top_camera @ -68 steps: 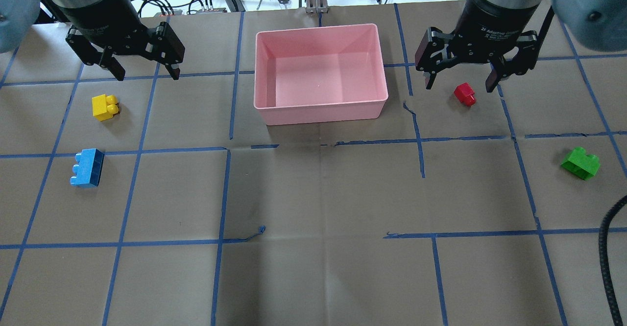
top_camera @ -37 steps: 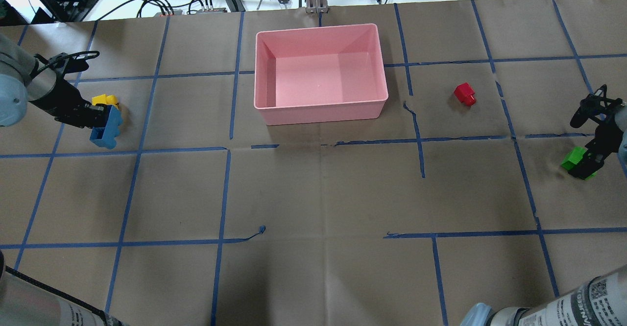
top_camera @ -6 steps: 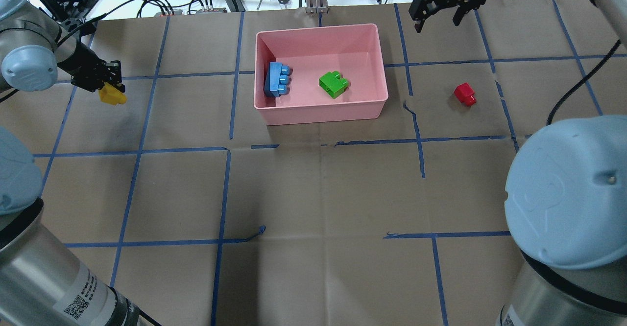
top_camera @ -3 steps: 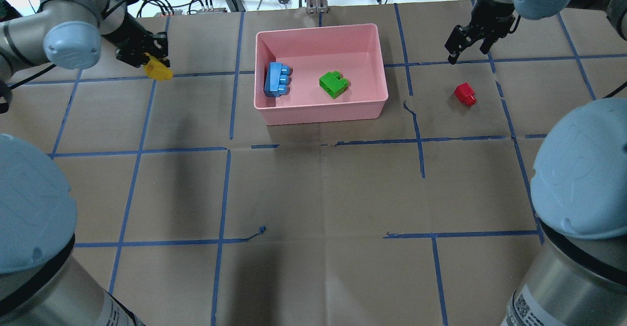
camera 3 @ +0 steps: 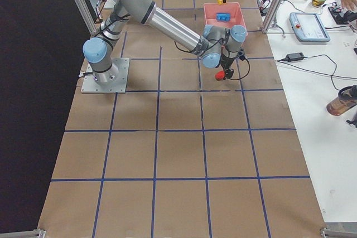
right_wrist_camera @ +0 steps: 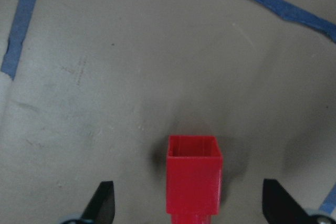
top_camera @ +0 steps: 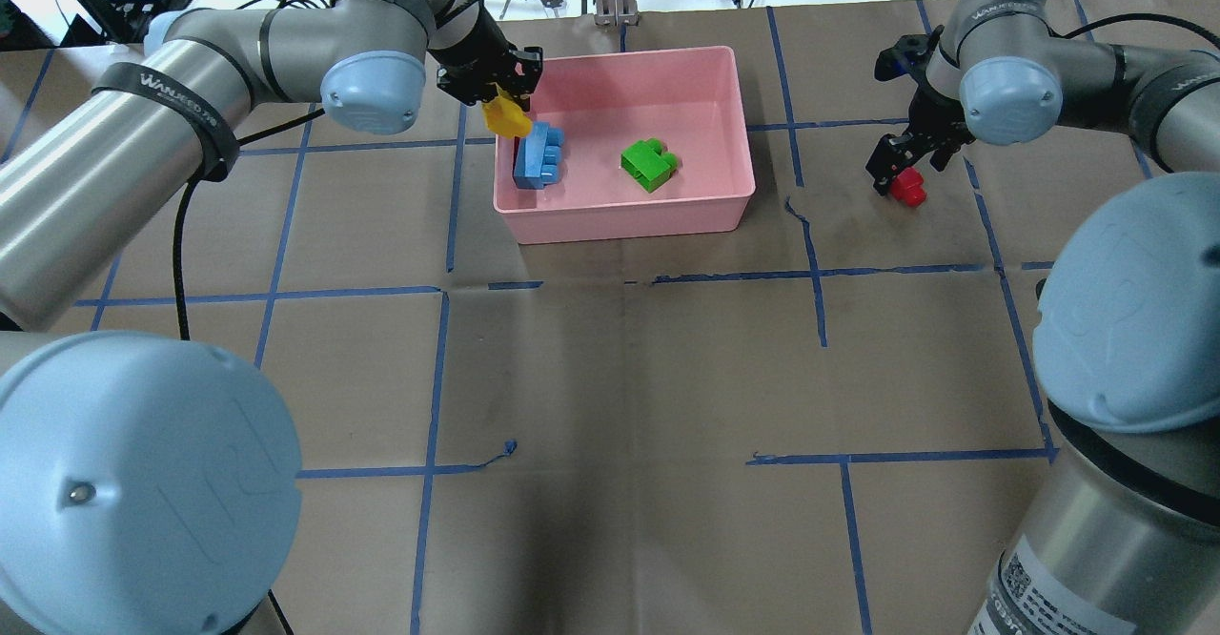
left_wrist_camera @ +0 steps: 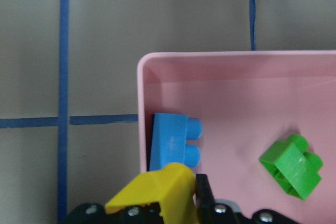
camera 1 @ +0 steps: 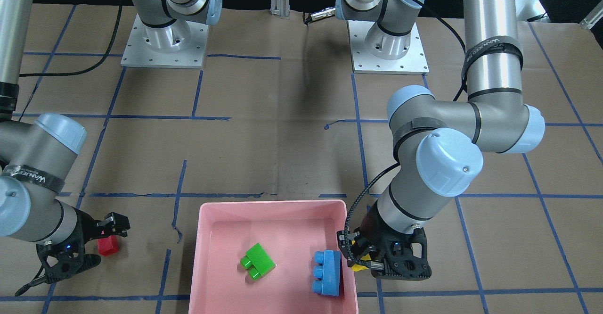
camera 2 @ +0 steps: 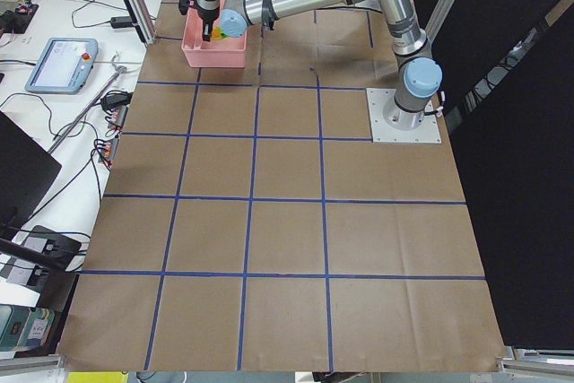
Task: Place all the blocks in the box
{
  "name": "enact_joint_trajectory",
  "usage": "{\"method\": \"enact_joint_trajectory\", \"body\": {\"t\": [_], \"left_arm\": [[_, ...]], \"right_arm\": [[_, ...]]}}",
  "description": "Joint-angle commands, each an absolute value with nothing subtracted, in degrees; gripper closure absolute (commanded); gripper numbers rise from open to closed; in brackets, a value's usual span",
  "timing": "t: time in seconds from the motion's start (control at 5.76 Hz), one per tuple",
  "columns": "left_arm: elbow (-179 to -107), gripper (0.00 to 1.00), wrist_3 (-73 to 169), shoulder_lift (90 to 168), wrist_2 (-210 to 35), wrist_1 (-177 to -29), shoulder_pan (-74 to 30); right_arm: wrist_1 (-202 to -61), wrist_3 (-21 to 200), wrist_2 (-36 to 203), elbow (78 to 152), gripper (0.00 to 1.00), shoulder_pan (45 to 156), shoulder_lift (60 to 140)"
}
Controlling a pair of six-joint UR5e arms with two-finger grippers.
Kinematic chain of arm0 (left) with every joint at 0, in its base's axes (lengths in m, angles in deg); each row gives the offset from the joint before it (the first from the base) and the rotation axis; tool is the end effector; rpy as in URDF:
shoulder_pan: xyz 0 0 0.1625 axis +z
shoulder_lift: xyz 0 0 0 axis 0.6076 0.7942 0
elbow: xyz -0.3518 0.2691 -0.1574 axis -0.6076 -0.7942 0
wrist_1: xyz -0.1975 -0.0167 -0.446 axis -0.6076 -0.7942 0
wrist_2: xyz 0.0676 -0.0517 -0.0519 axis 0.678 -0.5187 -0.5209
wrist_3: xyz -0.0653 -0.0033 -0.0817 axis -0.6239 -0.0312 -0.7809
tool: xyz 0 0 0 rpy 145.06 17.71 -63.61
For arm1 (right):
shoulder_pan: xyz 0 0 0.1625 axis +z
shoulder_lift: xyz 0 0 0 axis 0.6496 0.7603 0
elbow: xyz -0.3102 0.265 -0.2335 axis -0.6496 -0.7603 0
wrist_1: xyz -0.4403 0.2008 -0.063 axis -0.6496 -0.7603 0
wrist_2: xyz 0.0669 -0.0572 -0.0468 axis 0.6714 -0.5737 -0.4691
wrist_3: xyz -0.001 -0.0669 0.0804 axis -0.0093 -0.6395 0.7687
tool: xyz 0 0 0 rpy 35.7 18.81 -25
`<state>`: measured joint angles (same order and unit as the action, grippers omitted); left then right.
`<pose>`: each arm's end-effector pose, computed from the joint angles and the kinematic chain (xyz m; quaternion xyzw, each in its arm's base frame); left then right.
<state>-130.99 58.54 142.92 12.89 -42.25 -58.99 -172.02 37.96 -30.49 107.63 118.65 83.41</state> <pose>-0.2429 -0.7907 0.2995 -0.0303 -0.9892 0.0988 0.1042 -0.0292 -0.7795 0.1811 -0.2019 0.9787 0.0372 0.0067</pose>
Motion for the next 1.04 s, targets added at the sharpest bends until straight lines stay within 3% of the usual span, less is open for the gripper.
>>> {"method": "enact_joint_trajectory", "body": {"t": [0.0, 0.35, 0.52, 0.87], "left_arm": [[-131.25, 0.01, 58.51, 142.87, 15.11, -42.79, -60.58], [-130.64, 0.01, 58.59, 139.37, 20.17, -49.08, -60.76], [-131.94, 0.01, 57.98, 135.09, 20.91, -52.00, -60.84], [-132.13, 0.01, 58.85, 126.12, 21.36, -67.00, -60.24]], "right_arm": [[-172.52, 38.55, -30.72, 107.67, 0.32, 118.64, 83.13], [-172.52, 38.90, -30.63, 107.49, 0.79, 118.64, 83.04], [-172.52, 38.91, -30.54, 106.80, 0.91, 118.64, 83.13], [-169.56, 39.26, -30.54, 97.80, 0.91, 118.73, 83.74]]}}
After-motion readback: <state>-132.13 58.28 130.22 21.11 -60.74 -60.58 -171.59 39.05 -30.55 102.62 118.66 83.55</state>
